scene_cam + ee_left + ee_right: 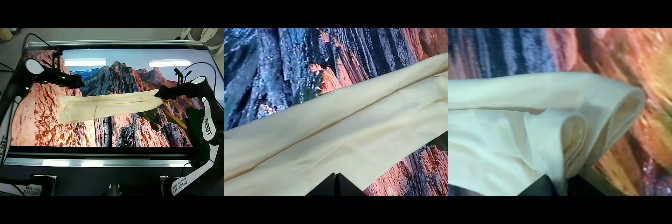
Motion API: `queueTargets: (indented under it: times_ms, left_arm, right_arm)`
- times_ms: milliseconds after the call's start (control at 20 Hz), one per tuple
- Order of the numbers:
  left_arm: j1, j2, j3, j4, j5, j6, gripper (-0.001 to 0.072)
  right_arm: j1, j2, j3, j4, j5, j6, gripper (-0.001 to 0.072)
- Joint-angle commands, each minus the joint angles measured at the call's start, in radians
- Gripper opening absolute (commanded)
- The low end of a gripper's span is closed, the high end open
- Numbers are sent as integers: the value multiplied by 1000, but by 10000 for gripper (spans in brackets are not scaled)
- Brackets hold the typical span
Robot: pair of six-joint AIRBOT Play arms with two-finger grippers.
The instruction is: Fold the shirts.
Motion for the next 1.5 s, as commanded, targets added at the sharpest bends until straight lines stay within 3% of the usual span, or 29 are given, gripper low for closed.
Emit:
queueTargets:
  times_ms: [0,300,600,750,800,900,1150,1450]
  left_arm:
    - [-87,-122,1,-96,92,0,22]
    - [-205,-366,2,-491,163,7,21]
    - [-336,-439,2,-628,272,10,21]
    - [-328,-406,2,-638,291,85,19]
    - [-306,-372,2,-612,279,124,19]
    - [-235,-264,1,-460,261,122,18]
    - [52,66,1,-82,143,39,19]
    - [335,375,0,-18,24,19,19]
  right_arm:
    - [12,134,1,48,92,-48,17]
    - [112,433,1,42,185,2,17]
    - [179,590,1,41,177,86,19]
    - [179,586,1,42,160,96,18]
    - [183,582,1,40,138,96,18]
    - [212,561,1,45,70,96,18]
    - [438,417,1,177,-164,54,18]
    - [773,111,1,312,-443,29,25]
